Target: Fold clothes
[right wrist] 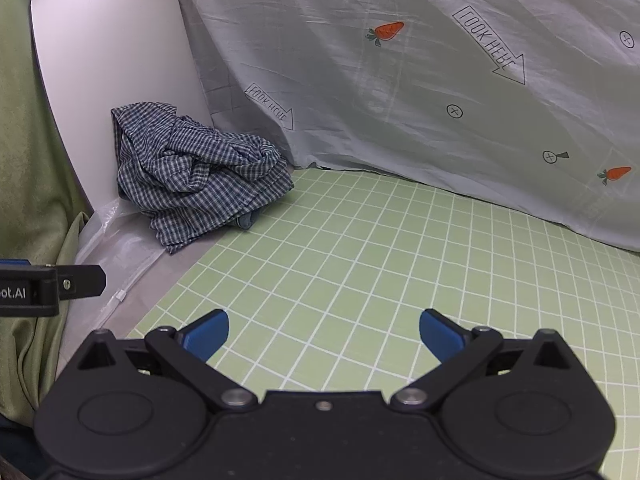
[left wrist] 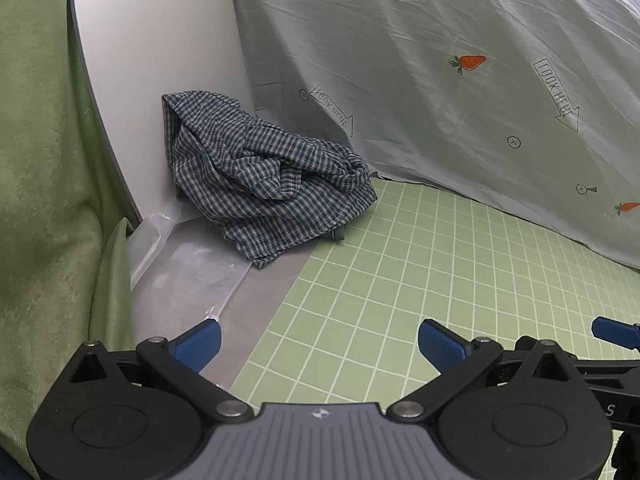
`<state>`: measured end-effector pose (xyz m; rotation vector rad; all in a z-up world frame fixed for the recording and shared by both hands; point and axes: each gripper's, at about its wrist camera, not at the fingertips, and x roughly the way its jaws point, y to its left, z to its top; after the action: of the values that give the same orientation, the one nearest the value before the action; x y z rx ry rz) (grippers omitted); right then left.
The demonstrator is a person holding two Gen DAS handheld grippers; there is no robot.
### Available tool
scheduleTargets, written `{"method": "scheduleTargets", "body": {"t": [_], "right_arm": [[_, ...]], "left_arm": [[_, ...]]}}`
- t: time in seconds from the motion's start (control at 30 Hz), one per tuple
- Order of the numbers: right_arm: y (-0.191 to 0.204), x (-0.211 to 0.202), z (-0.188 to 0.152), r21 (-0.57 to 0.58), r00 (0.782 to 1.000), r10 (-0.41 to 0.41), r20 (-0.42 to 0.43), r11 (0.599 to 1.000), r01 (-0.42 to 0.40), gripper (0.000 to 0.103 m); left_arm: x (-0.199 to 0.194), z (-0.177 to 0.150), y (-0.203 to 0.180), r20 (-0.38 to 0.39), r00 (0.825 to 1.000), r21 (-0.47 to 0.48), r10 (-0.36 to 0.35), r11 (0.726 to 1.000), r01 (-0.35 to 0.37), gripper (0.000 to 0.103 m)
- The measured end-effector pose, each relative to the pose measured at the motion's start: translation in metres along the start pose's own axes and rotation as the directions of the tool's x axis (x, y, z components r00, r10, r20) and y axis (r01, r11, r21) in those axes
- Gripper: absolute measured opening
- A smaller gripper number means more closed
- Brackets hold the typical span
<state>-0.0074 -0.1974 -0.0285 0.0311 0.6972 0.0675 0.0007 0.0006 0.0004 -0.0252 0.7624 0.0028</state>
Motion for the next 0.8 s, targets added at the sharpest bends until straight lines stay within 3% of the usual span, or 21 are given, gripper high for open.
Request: {"method": "scheduleTargets", "body": {"t": [0.1,0.8], "right_arm": [[-0.001,0.002,0.004,0.007,1.000,0.009,0.001,1.000,-0.009,0.103],[-0.001,0.002,-0.004,0.007,1.000,0.003,0.008,1.000,-0.004,0.103]], "left_arm": [[0.005,0.002,-0.007,-0.002,1.000,0.022,0.025,0.999,-0.025,0.103],[0.002,-0.002,-0.003,-0.002,1.000,0.033,0.005,0.999,-0.005,0.103]]}}
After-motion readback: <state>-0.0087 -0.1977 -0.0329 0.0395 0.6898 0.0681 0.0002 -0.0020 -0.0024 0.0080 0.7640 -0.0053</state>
